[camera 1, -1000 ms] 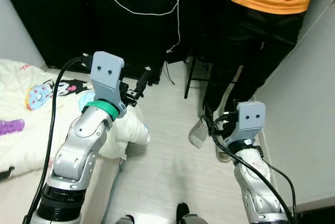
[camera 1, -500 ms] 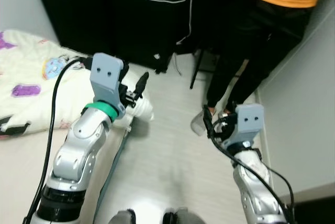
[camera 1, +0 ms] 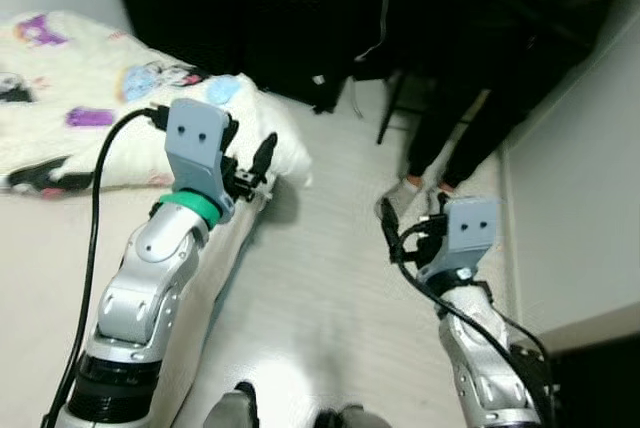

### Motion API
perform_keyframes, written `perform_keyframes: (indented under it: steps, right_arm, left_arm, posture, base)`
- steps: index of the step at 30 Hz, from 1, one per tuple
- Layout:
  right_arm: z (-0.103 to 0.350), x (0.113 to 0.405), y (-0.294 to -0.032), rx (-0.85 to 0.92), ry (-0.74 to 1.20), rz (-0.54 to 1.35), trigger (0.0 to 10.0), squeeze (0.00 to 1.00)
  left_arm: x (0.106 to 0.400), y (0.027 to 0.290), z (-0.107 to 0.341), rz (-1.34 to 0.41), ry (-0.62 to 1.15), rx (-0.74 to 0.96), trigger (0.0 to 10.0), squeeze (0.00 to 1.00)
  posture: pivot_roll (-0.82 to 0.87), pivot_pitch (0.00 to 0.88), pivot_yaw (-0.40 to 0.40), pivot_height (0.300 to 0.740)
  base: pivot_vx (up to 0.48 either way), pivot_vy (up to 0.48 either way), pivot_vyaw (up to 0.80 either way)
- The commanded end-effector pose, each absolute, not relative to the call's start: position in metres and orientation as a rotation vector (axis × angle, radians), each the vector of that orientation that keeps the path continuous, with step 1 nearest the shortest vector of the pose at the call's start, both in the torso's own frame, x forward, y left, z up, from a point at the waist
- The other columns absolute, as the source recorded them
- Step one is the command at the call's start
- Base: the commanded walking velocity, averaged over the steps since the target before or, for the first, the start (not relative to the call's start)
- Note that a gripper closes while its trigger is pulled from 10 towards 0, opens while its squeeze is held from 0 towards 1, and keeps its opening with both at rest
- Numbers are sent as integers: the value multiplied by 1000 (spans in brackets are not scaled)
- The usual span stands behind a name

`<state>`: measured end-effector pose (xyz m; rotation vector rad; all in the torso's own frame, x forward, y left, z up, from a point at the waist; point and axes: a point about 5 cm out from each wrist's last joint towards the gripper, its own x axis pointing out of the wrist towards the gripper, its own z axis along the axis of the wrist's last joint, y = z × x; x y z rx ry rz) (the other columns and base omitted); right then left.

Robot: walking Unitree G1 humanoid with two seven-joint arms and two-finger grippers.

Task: Clean up the room

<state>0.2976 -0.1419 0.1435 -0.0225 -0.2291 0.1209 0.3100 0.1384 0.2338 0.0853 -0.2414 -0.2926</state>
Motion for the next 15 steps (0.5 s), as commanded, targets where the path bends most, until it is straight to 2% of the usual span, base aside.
perform_keyframes:
  steps: [1,9,11,15]
  right_arm:
    - [134,294,-152,-28,-196,87,10000,0]
    - [129,294,-156,-45,-177,72,10000,0]
    - [112,294,-164,-61,-122,45,10000,0]
    - [100,295,-168,-32,-79,12,10000,0]
  left_arm:
    - [309,132,228,-315,-224,88,10000,0]
    - [310,129,220,-333,-189,66,10000,0]
    - [312,125,196,-354,-120,92,10000,0]
    - [313,122,177,-385,-57,115,10000,0]
  posture:
    - [32,166,-42,726]
    - [24,155,-42,726]
    - [26,136,-33,726]
    - [29,117,-17,726]
  base:
    - [0,0,0]
    - [0,0,0]
    - [0,0,0]
    - [0,0,0]
